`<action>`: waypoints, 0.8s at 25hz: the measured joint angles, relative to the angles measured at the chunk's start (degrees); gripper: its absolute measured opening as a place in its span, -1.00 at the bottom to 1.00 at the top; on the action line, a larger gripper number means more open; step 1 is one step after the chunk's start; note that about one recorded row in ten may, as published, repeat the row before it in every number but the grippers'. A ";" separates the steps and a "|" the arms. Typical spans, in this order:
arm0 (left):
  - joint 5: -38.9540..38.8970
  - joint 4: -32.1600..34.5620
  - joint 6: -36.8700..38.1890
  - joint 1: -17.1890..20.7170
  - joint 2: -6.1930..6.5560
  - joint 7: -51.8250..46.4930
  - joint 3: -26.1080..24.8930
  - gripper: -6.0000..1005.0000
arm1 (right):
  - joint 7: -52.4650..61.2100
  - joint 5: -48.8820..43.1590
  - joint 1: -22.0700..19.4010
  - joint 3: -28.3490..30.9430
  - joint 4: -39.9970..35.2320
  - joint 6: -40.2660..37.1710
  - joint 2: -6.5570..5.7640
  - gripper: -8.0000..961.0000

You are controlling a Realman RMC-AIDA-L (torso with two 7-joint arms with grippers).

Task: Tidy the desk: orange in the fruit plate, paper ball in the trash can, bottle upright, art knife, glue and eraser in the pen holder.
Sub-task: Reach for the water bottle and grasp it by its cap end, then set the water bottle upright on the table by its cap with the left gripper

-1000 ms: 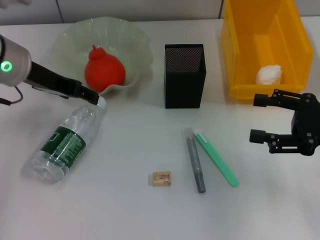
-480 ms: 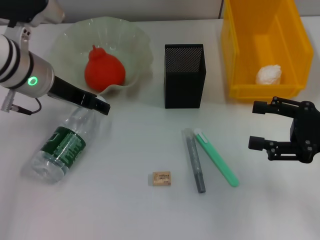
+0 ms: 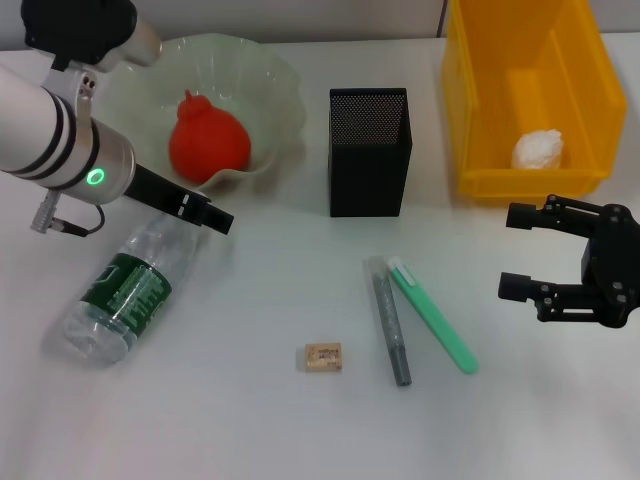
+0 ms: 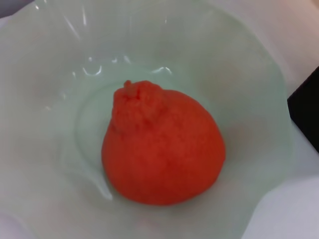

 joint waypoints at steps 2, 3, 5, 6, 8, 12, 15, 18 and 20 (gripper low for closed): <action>0.01 -0.01 -0.46 0.14 0.00 -0.04 0.76 0.56 | 0.12 0.08 0.00 0.00 0.00 -0.02 0.00 0.76; 0.01 -0.01 -0.71 0.26 0.00 -0.05 1.25 0.56 | 0.18 0.10 0.00 0.00 0.01 -0.19 0.00 0.76; 0.03 0.20 -1.22 0.56 0.00 -0.06 2.38 0.56 | 0.23 0.10 0.00 -0.01 0.01 -0.31 0.00 0.76; 0.03 0.45 -1.91 0.84 0.00 -0.07 3.58 0.56 | 0.37 0.12 0.00 0.02 0.01 -0.51 0.00 0.76; 0.04 0.54 -2.16 0.91 0.00 -0.07 3.92 0.55 | 0.44 0.12 0.00 0.16 0.01 -0.54 0.00 0.76; 0.06 0.66 -3.21 1.33 0.00 0.39 4.71 0.44 | 0.52 0.15 -0.01 0.57 0.00 -0.62 0.00 0.76; 0.06 1.49 -3.92 2.35 0.01 0.56 5.25 0.32 | 0.53 0.15 -0.07 0.73 0.00 -0.64 0.00 0.76; -0.12 3.39 -3.85 3.57 0.07 0.58 5.93 0.20 | 0.54 0.15 -0.14 1.41 0.00 -0.66 0.00 0.76; -0.79 6.15 -2.85 5.03 0.16 0.80 6.43 0.13 | 0.58 0.15 -0.16 1.72 0.00 -0.76 -0.01 0.76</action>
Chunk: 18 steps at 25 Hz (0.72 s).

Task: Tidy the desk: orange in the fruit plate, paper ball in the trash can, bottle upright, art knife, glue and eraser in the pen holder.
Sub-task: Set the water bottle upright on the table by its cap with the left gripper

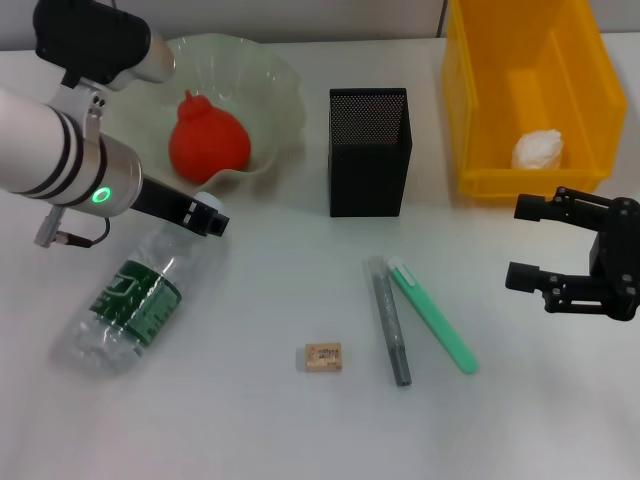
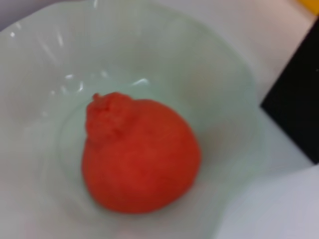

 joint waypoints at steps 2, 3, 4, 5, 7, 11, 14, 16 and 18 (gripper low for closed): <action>-1.13 1.98 0.85 1.09 0.08 0.58 0.16 0.05 | 0.05 0.00 -0.11 0.30 0.00 -0.30 0.00 0.76; -5.02 6.35 2.75 3.90 0.19 2.74 0.25 0.01 | 0.06 0.00 -0.24 0.45 0.00 -0.51 0.00 0.76; -6.79 7.80 3.52 4.94 0.25 3.76 0.03 -0.03 | 0.07 0.00 -0.34 0.62 0.00 -0.58 0.00 0.76; -8.66 9.22 4.17 5.99 0.32 4.71 -0.35 -0.07 | 0.08 0.00 -0.44 0.84 0.00 -0.69 0.00 0.76; -13.15 11.93 5.98 8.06 0.44 7.71 -2.05 -0.11 | 0.09 0.00 -0.54 1.27 0.00 -0.93 0.00 0.76; -26.15 13.02 9.44 11.31 0.48 18.92 -8.56 -0.11 | 0.12 0.03 -0.54 1.87 -0.01 -1.55 0.08 0.76; -31.91 12.32 9.75 12.93 0.46 24.25 -10.51 -0.11 | 0.49 0.06 -0.34 2.43 -0.01 -1.78 0.47 0.76; -37.48 11.14 10.43 14.64 0.46 29.81 -12.84 -0.10 | 1.05 0.08 -0.16 2.81 0.00 -2.04 0.71 0.76; -41.09 9.71 11.26 15.48 0.45 33.68 -14.47 -0.10 | 1.71 0.10 -0.10 2.86 0.00 -2.18 0.81 0.76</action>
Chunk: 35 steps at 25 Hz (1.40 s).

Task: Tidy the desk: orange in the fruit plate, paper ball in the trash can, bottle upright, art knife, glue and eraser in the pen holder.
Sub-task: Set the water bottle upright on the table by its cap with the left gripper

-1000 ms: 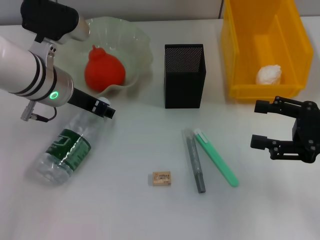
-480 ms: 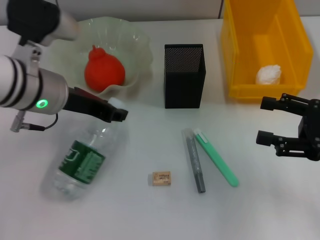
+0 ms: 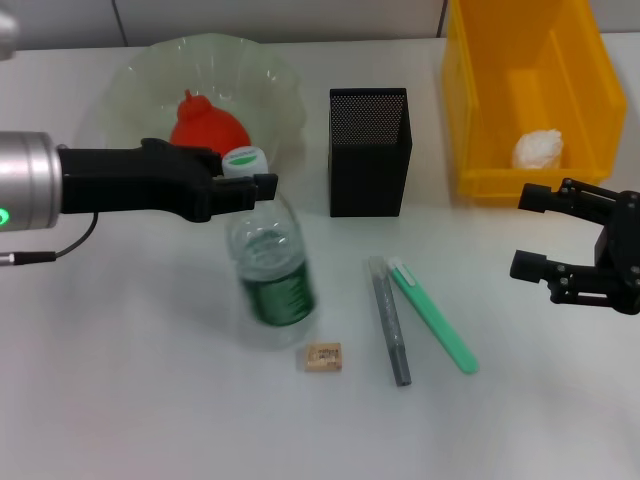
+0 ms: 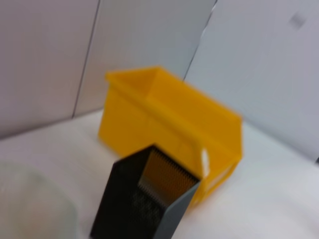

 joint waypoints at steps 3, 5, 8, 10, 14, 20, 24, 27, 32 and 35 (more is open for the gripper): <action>-7.85 -6.68 3.81 0.44 0.00 8.74 -4.22 -0.10 | 0.58 0.07 0.13 0.05 0.00 -0.61 0.61 0.76; -10.10 -8.95 4.76 0.45 0.00 11.52 -5.34 -0.10 | 0.62 0.08 0.14 0.14 0.00 -0.75 0.89 0.76; -18.47 -20.16 7.88 -0.16 0.11 22.86 -10.09 -0.10 | 0.69 0.09 0.29 0.49 0.19 -1.16 1.88 0.76; -19.81 -23.00 8.95 -0.47 0.14 25.78 -11.40 -0.10 | 0.70 0.08 0.46 0.53 0.52 -1.27 2.18 0.76; -22.77 -37.32 15.65 -3.06 0.27 41.06 -18.77 -0.09 | 0.66 0.09 1.47 0.53 2.52 -1.31 2.76 0.76; -23.39 -54.54 22.04 -3.95 0.16 67.97 -28.27 -0.09 | -0.27 0.08 3.64 0.27 6.29 -1.30 3.36 0.76; -23.44 -61.15 22.56 -3.64 -0.03 78.99 -33.06 -0.09 | -0.99 0.09 4.39 0.12 7.57 -1.14 3.84 0.76; -23.50 -65.44 22.59 -3.92 -0.12 84.91 -36.22 -0.09 | -1.75 0.09 5.06 0.46 9.29 -1.15 3.85 0.75; -23.59 -72.13 22.07 -4.74 -0.34 94.09 -41.82 -0.08 | -4.87 1.15 5.53 0.40 11.35 -1.25 3.90 0.75; -23.69 -74.65 21.25 -4.99 -0.37 97.82 -45.04 -0.08 | -7.08 1.69 5.54 0.54 12.61 -1.60 3.92 0.75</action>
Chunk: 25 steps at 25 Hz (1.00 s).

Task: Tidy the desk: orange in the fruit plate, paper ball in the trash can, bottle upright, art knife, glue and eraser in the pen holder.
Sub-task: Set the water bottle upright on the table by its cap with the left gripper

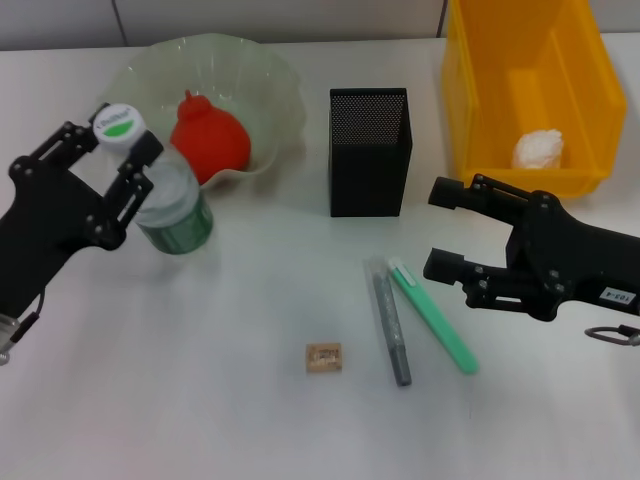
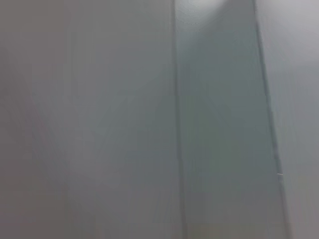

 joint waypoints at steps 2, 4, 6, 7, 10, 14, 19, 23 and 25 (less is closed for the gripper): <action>-0.01 -1.10 -1.19 -0.23 -0.04 1.42 -1.48 -0.08 | -0.64 0.31 -0.15 0.00 0.42 -0.01 0.01 0.76; -0.01 -1.99 -3.01 -0.58 -0.07 2.07 -2.87 -0.08 | -1.15 0.43 -0.27 0.00 0.88 0.00 0.01 0.76; -0.02 -2.43 -4.84 -0.86 -0.12 2.26 -4.11 -0.08 | -1.36 0.53 -0.33 -0.02 1.12 0.11 0.01 0.76; -0.02 -2.65 -5.74 -1.03 -0.14 2.32 -4.55 -0.08 | -1.36 0.54 -0.35 -0.02 1.15 0.19 0.01 0.76; -0.03 -3.62 -7.80 -1.49 -0.16 3.18 -5.45 -0.08 | -1.37 0.56 -0.46 -0.04 1.18 0.31 0.01 0.76; 0.01 -4.42 -8.42 -1.62 -0.17 5.81 -5.92 -0.07 | -1.39 0.58 -0.51 -0.05 1.19 0.44 0.01 0.76; 0.13 -6.07 -8.18 -1.59 -0.17 9.94 -5.95 -0.07 | -1.40 0.58 -0.61 0.02 1.19 0.68 0.01 0.76; 0.11 -6.29 -6.64 -1.10 -0.09 10.75 -7.58 0.14 | -1.41 0.58 -0.63 0.05 1.19 0.71 0.01 0.75; 0.11 -6.25 -5.69 -0.82 0.00 10.73 -8.43 0.35 | -1.41 0.58 -0.62 0.04 1.19 0.73 0.01 0.75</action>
